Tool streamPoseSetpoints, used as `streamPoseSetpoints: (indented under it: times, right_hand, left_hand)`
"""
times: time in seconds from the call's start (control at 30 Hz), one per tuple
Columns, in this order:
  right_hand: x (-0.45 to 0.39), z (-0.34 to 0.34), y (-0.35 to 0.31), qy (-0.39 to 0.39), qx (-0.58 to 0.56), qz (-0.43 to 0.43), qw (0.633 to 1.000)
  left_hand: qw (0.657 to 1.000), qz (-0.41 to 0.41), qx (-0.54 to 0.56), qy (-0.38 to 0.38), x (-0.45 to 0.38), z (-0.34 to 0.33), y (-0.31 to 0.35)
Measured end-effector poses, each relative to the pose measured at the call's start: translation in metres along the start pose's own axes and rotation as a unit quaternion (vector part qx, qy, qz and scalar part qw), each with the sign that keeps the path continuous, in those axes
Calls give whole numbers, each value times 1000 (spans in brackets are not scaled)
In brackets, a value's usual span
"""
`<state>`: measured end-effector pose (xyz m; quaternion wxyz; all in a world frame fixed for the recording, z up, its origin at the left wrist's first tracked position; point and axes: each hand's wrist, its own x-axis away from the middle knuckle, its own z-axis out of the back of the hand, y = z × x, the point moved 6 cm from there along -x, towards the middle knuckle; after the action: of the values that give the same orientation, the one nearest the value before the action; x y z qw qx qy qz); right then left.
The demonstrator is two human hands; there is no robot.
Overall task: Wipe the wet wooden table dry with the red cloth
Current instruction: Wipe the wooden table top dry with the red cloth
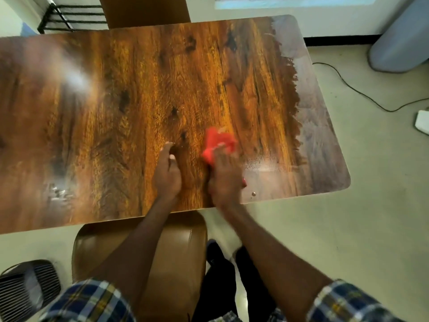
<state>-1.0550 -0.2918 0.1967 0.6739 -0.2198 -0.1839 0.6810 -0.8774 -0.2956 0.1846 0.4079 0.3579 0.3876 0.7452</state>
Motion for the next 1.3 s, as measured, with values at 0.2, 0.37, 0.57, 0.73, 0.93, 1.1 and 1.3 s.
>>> streamPoseSetpoints:
  times: [0.2,0.37,0.57,0.73,0.93,1.1,1.3]
  right_hand:
    - [49,-32,-1,-117,39,152,981]
    - [35,42,120,-53,80,73,993]
    - [23,95,189,18,52,-29,998]
    - [43,45,106,-13,2,24,1000]
    - [56,57,134,-74,105,166,978]
    - [38,132,236,-50,125,40,990]
    - [4,198,231,66,-346,-217,910]
  left_hand:
    - [1000,-27,-7,-13,31,-5,-7]
    - [969,-94,-217,-74,59,-36,-16]
    - [980,-44,-189,-37,65,-42,19]
    - [984,-72,-163,-21,88,-63,44]
    - [946,-121,-278,-114,104,-112,31]
    - [889,-85,-429,-134,121,-135,45]
    - [899,-83,-413,-120,116,-156,100]
